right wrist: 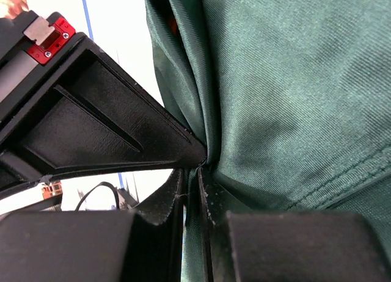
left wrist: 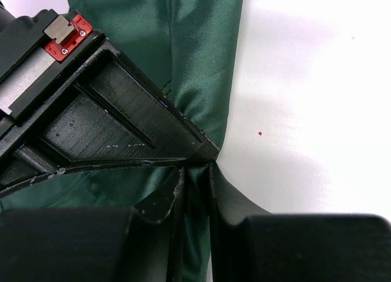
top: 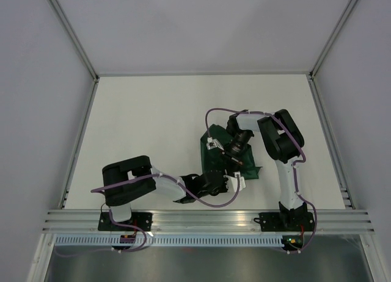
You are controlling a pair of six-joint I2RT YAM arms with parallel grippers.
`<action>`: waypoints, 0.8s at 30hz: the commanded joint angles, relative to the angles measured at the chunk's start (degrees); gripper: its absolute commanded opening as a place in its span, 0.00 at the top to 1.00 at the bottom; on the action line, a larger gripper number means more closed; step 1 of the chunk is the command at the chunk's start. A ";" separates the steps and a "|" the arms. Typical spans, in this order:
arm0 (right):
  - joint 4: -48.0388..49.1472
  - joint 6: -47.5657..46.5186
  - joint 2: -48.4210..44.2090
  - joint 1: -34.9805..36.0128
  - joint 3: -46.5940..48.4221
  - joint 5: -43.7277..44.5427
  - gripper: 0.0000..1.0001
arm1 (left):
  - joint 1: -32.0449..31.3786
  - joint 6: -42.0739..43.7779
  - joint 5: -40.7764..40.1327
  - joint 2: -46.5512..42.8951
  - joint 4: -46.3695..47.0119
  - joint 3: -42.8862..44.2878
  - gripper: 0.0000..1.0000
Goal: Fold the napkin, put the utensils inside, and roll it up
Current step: Roll the napkin with the utensil
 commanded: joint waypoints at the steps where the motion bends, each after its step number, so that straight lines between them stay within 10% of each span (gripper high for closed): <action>1: 8.80 -2.94 1.60 0.32 0.18 4.75 0.84 | 2.06 -5.12 7.21 1.90 -9.91 1.51 0.98; 12: 9.50 -0.48 -6.56 -1.96 1.06 2.55 0.53 | 7.59 -11.10 18.64 1.20 -13.07 1.43 0.98; 24: 14.68 2.77 -18.87 -12.41 0.36 -3.77 0.48 | 17.34 -19.45 36.30 3.13 -14.22 2.39 0.98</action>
